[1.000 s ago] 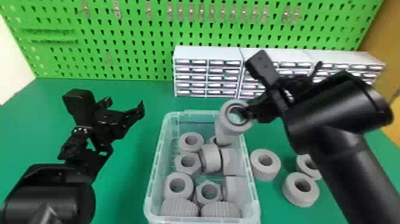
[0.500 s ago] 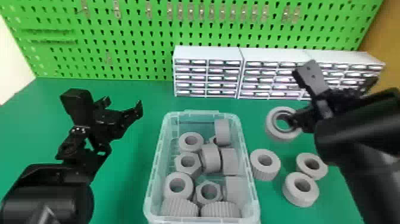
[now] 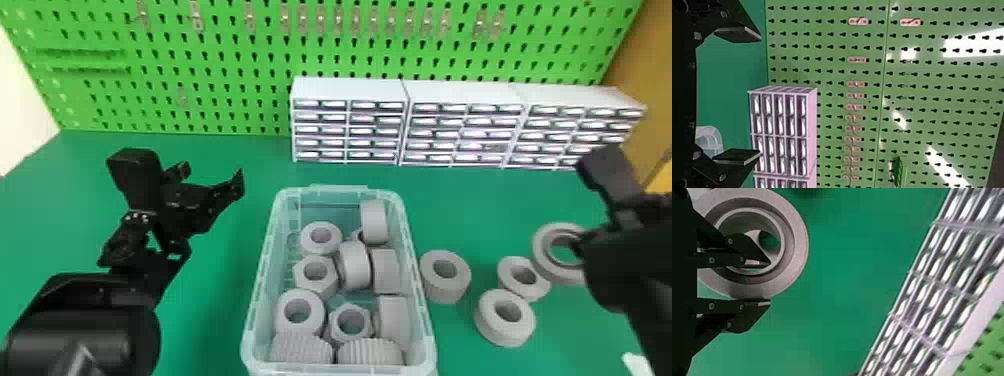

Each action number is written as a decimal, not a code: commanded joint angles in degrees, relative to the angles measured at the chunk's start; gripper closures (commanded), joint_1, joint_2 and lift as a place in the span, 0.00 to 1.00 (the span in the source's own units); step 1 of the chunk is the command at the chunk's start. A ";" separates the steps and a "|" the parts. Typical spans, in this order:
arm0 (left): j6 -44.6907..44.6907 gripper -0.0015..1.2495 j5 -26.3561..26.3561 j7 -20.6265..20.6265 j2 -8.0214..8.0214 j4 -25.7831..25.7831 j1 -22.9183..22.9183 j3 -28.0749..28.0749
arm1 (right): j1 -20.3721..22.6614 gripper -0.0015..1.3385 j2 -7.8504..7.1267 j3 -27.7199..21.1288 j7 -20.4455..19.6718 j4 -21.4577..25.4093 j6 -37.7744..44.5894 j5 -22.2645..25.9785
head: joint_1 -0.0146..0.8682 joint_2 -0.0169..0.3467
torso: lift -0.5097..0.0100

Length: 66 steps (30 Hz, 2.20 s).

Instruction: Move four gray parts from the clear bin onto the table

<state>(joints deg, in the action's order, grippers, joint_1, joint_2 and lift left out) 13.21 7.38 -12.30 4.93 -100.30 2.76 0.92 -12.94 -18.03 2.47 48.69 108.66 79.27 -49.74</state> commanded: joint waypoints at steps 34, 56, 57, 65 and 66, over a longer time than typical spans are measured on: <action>0.24 0.20 0.00 0.08 0.25 0.19 0.05 -0.65 | 1.96 0.95 1.94 -4.75 0.27 -15.49 -5.79 4.30 | 0.79 0.12 | 0.89; 0.24 0.20 0.00 -0.01 0.25 0.19 0.14 -0.74 | 2.22 0.86 1.77 -4.84 1.06 -16.64 -5.79 2.46 | 0.79 0.12 | 0.89; 0.24 0.20 0.00 -0.01 0.25 0.19 0.05 -0.65 | 2.22 0.82 1.68 -4.58 1.15 -16.64 -5.70 1.93 | 0.79 0.12 | 0.89; 0.24 0.20 0.00 -0.01 0.25 0.19 -0.04 -0.65 | 1.78 0.61 0.89 -2.56 1.23 -16.64 -5.00 -1.24 | 0.79 0.12 | 0.89; 0.24 0.20 0.00 -0.01 0.25 0.19 -0.04 -0.65 | 1.69 0.58 0.80 -2.38 1.23 -16.64 -4.91 -1.50 | 0.79 0.12 | 0.89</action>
<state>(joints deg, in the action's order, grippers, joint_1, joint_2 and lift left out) 13.45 7.38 -12.30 5.18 -100.11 2.76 0.26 -11.01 -16.85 -0.90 49.93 92.02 73.93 -49.83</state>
